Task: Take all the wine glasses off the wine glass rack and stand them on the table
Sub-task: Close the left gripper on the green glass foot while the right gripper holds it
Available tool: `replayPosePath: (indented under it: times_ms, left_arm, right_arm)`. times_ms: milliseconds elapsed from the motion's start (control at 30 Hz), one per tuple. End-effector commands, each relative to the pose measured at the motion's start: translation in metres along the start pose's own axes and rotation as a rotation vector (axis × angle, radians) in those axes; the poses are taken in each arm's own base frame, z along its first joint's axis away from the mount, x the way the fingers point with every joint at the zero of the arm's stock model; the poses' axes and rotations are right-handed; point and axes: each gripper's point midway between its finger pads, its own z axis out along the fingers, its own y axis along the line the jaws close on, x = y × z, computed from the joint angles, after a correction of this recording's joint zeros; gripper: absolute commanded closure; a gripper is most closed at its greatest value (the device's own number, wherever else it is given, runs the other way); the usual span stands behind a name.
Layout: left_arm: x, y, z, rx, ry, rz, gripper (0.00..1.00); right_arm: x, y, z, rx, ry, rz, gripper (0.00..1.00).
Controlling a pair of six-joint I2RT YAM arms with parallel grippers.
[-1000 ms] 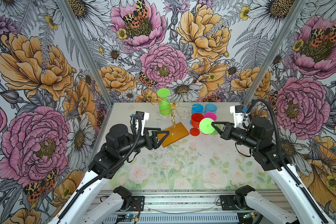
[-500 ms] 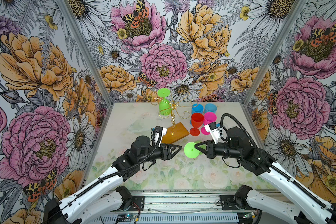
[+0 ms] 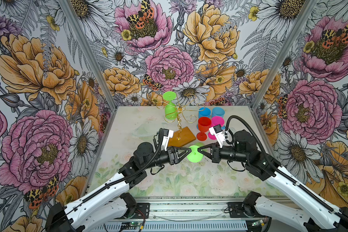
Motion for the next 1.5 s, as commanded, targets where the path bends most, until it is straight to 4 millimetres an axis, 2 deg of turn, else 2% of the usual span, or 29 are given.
replayPosePath:
  times_ms: [0, 133, 267, 367, 633, 1167, 1367, 1467]
  left_arm:
    - [0.010, -0.007, 0.002, 0.064, 0.045, -0.015, 0.44]
    - [0.008, -0.016, 0.002, 0.099, 0.051, -0.008, 0.47]
    - [0.002, -0.019, -0.002, 0.107, 0.036, -0.008, 0.56]
    - [-0.001, -0.019, -0.005, 0.109, 0.028, -0.015, 0.62]
    - [-0.003, -0.018, -0.010, 0.119, 0.029, -0.026, 0.70]
    - [0.001, -0.022, 0.000, 0.172, 0.073, -0.038, 0.77]
    - [0.000, -0.021, -0.001, 0.171, 0.071, -0.036, 0.86]
    - [0.000, -0.020, 0.000, 0.169, 0.073, -0.038, 0.94]
  right_arm:
    - [-0.014, 0.018, 0.001, -0.082, -0.055, -0.041, 1.00]
    - [-0.016, 0.016, 0.004, -0.087, -0.067, -0.044, 1.00]
    - [-0.015, 0.009, 0.007, -0.072, -0.066, -0.036, 1.00]
    - [-0.013, 0.003, 0.007, -0.060, -0.068, -0.027, 1.00]
    - [-0.017, -0.010, 0.000, -0.035, -0.106, 0.003, 1.00]
    - [-0.016, -0.015, 0.005, -0.051, -0.099, 0.021, 1.00]
    - [-0.016, -0.017, 0.005, -0.049, -0.100, 0.028, 1.00]
    - [-0.015, -0.018, 0.005, -0.050, -0.095, 0.033, 0.99]
